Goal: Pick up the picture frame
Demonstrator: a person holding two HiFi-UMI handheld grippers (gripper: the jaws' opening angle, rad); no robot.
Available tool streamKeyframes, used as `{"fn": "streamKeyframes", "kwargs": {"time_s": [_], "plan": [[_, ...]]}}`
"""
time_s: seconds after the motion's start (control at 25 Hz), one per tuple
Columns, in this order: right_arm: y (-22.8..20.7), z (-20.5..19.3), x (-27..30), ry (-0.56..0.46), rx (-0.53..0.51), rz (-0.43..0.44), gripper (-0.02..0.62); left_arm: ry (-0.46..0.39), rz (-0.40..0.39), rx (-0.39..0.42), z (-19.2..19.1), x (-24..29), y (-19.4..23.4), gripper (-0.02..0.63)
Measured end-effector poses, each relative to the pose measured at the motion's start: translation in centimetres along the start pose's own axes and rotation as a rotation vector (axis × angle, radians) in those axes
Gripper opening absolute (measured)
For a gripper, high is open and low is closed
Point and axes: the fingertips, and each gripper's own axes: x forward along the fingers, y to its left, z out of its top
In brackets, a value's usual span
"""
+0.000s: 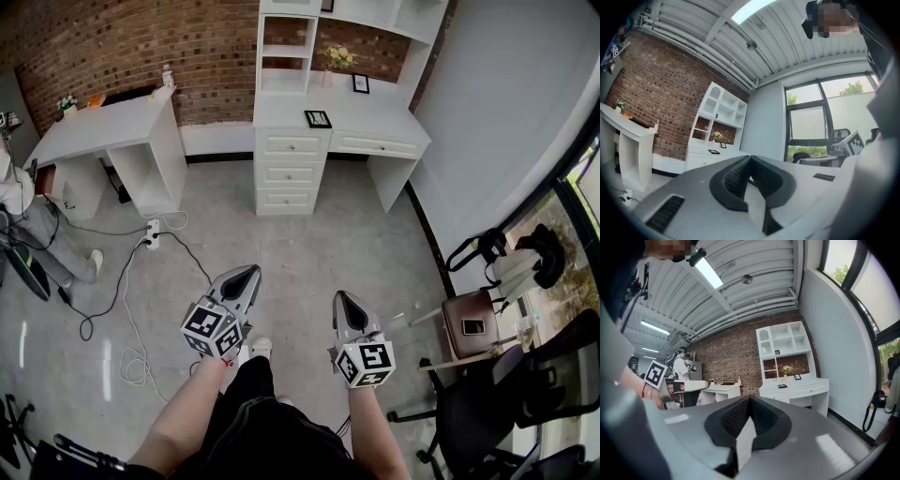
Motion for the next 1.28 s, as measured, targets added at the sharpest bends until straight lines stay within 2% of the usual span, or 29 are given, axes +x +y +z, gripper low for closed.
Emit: {"fn": "streamKeyframes", "kwargs": {"time_s": [0.36,0.92,1.28], "plan": [[-4.0,-0.5,6.8,0.028,0.009,-0.038,0.002,0.023,-0.004,-0.010,-0.4,6.3,4.7,-0.003],[-9.2,-0.4,19.4,0.043,0.012,-0.065,0.003,0.027,-0.010,-0.013,0.3,16.6,14.4,-0.003],[-10.4,0.6,25.2,-0.011,0.032,-0.049,0.003,0.029,-0.020,0.007,1.3,20.6,18.6,-0.002]]}}
